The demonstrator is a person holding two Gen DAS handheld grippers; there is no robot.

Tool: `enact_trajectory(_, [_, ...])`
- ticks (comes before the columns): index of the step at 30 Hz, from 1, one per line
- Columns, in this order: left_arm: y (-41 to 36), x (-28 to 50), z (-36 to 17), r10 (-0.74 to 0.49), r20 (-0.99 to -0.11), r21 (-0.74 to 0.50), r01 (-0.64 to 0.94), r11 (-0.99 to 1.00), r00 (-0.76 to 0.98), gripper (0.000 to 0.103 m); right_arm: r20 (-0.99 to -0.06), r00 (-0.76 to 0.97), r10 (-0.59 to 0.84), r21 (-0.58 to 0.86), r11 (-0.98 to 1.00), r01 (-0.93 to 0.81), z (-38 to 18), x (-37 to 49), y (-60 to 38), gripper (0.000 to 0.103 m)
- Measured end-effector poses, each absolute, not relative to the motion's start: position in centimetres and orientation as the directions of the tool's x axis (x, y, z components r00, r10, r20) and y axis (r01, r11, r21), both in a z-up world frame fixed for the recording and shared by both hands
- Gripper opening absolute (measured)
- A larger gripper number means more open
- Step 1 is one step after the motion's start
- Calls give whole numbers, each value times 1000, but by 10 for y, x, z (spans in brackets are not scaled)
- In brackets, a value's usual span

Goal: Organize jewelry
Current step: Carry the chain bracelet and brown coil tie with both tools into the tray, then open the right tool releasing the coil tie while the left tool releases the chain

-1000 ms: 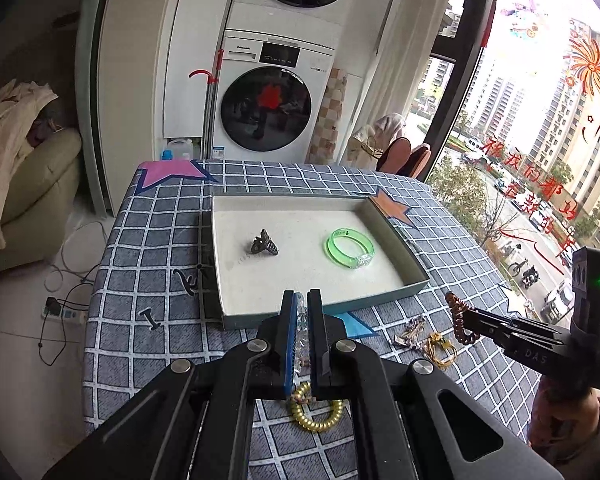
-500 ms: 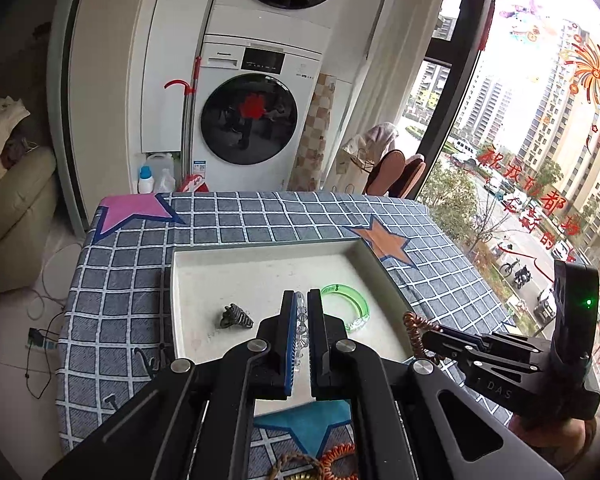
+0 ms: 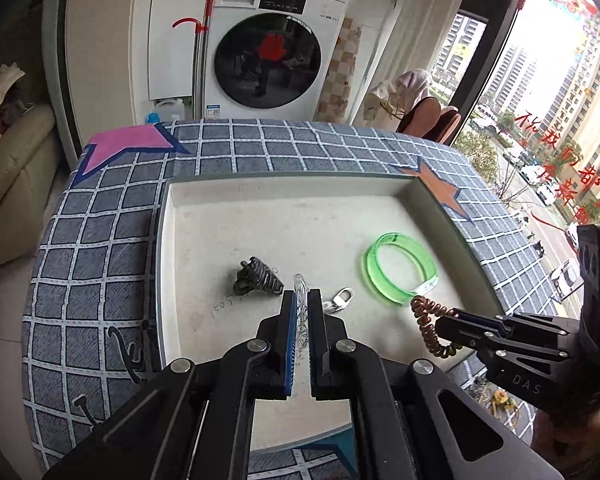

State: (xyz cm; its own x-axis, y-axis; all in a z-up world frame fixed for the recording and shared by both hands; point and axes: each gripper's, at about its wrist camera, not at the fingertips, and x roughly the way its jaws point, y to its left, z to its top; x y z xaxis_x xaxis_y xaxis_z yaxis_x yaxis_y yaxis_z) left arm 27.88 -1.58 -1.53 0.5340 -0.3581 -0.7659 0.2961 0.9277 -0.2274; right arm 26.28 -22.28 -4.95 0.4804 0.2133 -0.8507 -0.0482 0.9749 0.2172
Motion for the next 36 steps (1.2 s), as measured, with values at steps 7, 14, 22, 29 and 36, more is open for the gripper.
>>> enact_trajectory(7, [-21,292,-44,-267,-820,-157,250,955,506,25,-858,482,178,201,980,-5,-61,278,-229,13])
enact_trajectory(14, [-36,292,-50,-144,-827,-11,241,970,544,25,-854,501,140,172,985,19,-62,288,-233,14])
enact_trajectory(22, [-50,286,-48,-51,-812,112,240,964,581,25,-843,515,156,184,983,3,-56,283,-230,55])
enact_trajectory(29, [-49,283,-40,-44,-793,121,228,966,608,25,-806,562,185,232,973,13,-37,266,-235,58])
enact_trajectory(36, [-49,281,-33,-26,-780,134,207,969,625,25,-783,593,189,250,968,21,-24,253,-241,59])
